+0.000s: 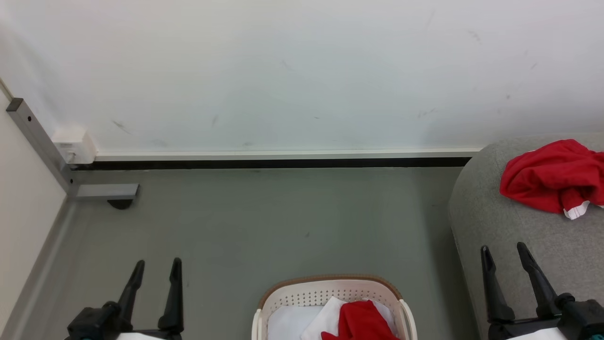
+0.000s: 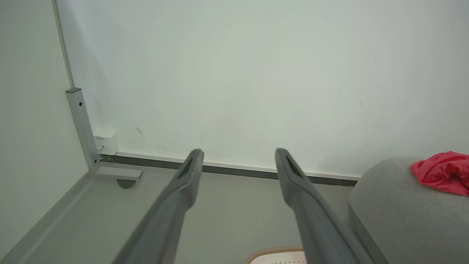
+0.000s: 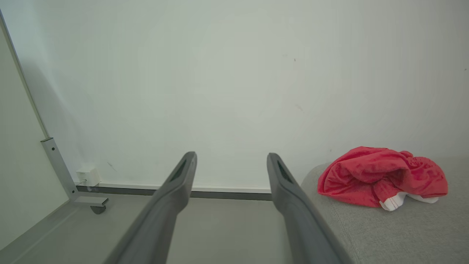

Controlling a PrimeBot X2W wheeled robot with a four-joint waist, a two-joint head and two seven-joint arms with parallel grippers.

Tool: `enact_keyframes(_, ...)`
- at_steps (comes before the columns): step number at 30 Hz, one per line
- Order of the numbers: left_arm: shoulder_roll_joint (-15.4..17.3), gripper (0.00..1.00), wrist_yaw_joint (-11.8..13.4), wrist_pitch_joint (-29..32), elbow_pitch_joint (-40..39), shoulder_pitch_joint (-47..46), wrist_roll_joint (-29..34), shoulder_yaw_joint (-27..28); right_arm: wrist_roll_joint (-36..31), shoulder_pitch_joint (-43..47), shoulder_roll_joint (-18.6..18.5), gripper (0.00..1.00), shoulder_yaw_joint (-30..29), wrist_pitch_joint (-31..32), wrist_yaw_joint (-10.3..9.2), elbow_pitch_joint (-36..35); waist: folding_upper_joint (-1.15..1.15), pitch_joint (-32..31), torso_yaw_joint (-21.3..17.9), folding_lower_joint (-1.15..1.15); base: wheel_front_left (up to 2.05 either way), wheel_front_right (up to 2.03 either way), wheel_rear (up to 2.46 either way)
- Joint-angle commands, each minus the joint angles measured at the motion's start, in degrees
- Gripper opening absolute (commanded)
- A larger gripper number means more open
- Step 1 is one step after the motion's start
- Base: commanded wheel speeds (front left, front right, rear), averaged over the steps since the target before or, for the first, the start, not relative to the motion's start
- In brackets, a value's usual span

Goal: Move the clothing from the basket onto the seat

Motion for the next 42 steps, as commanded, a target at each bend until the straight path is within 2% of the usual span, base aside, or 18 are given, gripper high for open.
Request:
enact_keyframes(1, -0.41, 1.0, -0.62, -0.04, 0.15, 0.53, 1.17, 0.78, -0.82, 1.26, 0.33, 1.0, -0.11, -0.16, -0.12, -0.15, 0.0, 0.03, 0.1, 0.01, 0.0, 0.0, 0.0)
enact_keyframes(11, -3.85, 1.0, -4.44, -0.05, 1.47, 0.23, 5.4, 4.57, -1.82, 0.68, 1.41, 1.0, -0.38, -0.18, -0.12, -0.47, 0.0, 0.21, 0.04, 0.01, 0.0, 0.0, 0.0)
enact_keyframes(19, -5.14, 1.0, -5.85, -0.05, 1.72, 0.0, 6.82, 5.98, -1.97, 0.1, 1.66, 1.0, -0.14, -0.18, -0.12, -0.26, 0.0, 0.48, -0.6, 0.01, 0.0, 0.0, 0.0)
enact_keyframes(25, -5.73, 1.0, -6.56, -0.05, 1.76, -1.53, 7.4, 4.95, -1.85, -1.85, 0.99, 1.0, 0.28, -0.19, -0.12, -0.9, 0.0, 2.17, -1.82, 0.01, 0.0, 0.0, 0.0)
enact_keyframes(33, -4.46, 1.0, -6.97, -0.04, 3.98, -8.91, 7.03, -1.38, -2.68, -9.44, -1.18, 1.0, -0.6, -0.1, -0.12, -2.82, 0.0, 10.94, -5.48, 0.01, 0.0, 0.0, 0.0)
enact_keyframes(42, 1.02, 1.0, -6.94, 2.89, 11.05, -21.86, 2.45, -18.3, -3.23, -18.93, -0.11, 1.0, -3.59, -0.09, -0.12, -7.44, 0.0, 23.55, -10.12, 0.01, 0.0, 0.0, 0.0)
